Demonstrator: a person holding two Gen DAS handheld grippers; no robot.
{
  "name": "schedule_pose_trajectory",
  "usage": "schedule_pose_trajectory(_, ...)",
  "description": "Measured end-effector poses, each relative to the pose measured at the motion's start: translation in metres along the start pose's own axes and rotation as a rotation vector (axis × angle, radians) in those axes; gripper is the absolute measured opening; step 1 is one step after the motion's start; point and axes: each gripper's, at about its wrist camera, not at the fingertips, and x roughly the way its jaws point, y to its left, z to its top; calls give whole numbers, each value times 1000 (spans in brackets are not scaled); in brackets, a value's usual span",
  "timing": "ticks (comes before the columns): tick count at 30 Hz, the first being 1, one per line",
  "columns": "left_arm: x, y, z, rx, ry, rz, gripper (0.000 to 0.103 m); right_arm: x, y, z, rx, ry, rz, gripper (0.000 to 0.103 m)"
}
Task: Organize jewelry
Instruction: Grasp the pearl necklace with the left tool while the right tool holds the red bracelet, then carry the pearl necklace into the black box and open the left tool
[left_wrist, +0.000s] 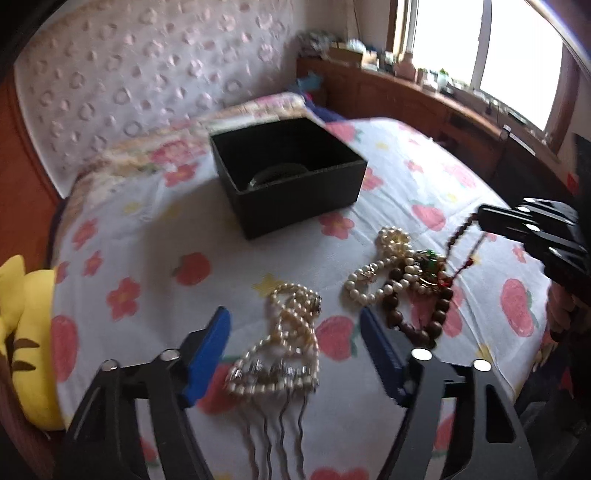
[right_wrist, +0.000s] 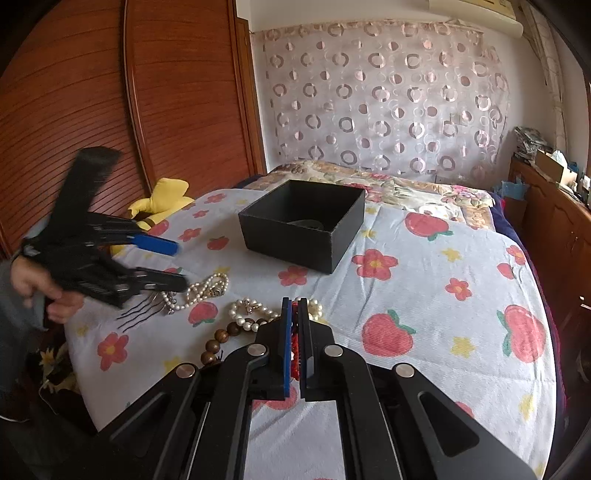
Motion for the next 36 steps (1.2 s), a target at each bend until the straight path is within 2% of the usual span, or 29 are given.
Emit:
schedule_pose_trajectory(3,21,4,8,-4,66,10,54,0,0,0,4,-2,3,4)
schedule_pose_trajectory(6,36,8,10,-15,113,7,54,0,0,0,3,-2,3,4)
schedule_pose_trajectory(11,40,4,10,4,115,20,52,1,3,-1,2,-3,9,4)
schedule_pose_trajectory(14,38,-4,10,39,94,12,18,2,4,-2,3,0,9,4)
schedule_pose_trajectory(15,37,-5,10,37,91,11,13,2,5,-2,5,0,10,4)
schedule_pose_trajectory(17,34,-6,8,51,77,20,11,3,6,-3,7,2,10,4)
schedule_pose_trajectory(21,14,5,3,-7,3,24,11,4,7,-3,8,3,10,4)
schedule_pose_trajectory(25,-27,22,-4,-88,-113,13,10,4,4,-4,7,3,11,4)
schedule_pose_trajectory(36,-102,30,14,-123,-303,42,11,8,13,-1,-9,-1,11,4)
